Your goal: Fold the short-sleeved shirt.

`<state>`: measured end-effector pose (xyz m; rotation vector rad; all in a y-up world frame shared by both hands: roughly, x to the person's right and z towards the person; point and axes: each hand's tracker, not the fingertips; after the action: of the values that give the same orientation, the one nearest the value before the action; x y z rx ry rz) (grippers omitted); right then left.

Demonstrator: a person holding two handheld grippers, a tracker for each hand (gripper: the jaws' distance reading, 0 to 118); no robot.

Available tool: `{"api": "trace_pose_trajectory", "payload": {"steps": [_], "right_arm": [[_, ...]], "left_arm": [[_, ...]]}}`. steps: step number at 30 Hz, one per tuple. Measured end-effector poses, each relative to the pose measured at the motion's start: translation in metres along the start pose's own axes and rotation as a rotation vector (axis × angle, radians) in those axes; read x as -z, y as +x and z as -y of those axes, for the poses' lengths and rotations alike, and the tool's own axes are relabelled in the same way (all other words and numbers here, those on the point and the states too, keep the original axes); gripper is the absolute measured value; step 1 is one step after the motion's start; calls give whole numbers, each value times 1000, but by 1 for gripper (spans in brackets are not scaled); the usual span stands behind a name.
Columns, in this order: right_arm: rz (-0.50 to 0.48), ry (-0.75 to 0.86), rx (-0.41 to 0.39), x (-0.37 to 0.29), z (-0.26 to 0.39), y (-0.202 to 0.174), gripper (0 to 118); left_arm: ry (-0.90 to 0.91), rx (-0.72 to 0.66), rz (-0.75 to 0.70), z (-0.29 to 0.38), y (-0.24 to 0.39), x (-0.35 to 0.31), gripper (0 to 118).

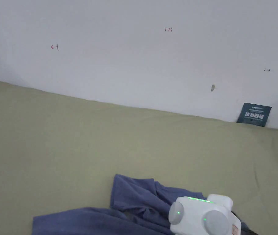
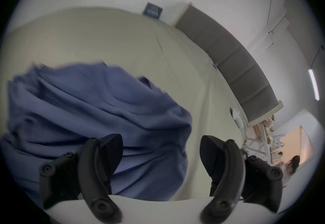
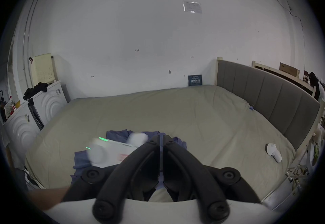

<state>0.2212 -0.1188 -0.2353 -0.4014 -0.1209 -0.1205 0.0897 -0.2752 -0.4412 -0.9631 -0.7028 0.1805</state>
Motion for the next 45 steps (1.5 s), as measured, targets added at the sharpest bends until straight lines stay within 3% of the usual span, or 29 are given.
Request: {"api": "trace_pose_trajectory", "payload": {"steps": [2, 7, 14, 18, 20, 21, 22, 23, 29, 36, 45], "right_arm": [[-12, -10, 11, 4, 3, 3, 6], [-30, -26, -53, 10, 11, -1, 6], [-120, -50, -53, 7, 31, -7, 6], [-155, -72, -31, -6, 45, -11, 6], [-163, -92, -43, -11, 52, -14, 6], [-164, -97, -49, -13, 55, -16, 6], [-164, -107, -57, -15, 58, -18, 6], [-160, -119, -60, -18, 61, -21, 6], [-165, -148, -65, -34, 80, -28, 6], [-189, -151, -109, -43, 86, -37, 6], [-189, -140, -89, -23, 71, -29, 6]], "left_arm": [[96, 101, -33, -5, -12, -49, 95], [294, 257, -410, 27, -57, -179, 95], [358, 38, -742, 133, -116, -348, 95], [416, -110, -764, 197, -121, -403, 94], [409, -137, -744, 217, -119, -415, 87], [410, -142, -738, 224, -117, -415, 59], [412, -152, -758, 229, -115, -414, 21], [432, -155, -822, 233, -114, -411, 0], [446, -93, -834, 251, -81, -393, 0], [458, -141, -768, 249, -75, -375, 0], [388, -232, -661, 176, -146, -324, 0]]}}
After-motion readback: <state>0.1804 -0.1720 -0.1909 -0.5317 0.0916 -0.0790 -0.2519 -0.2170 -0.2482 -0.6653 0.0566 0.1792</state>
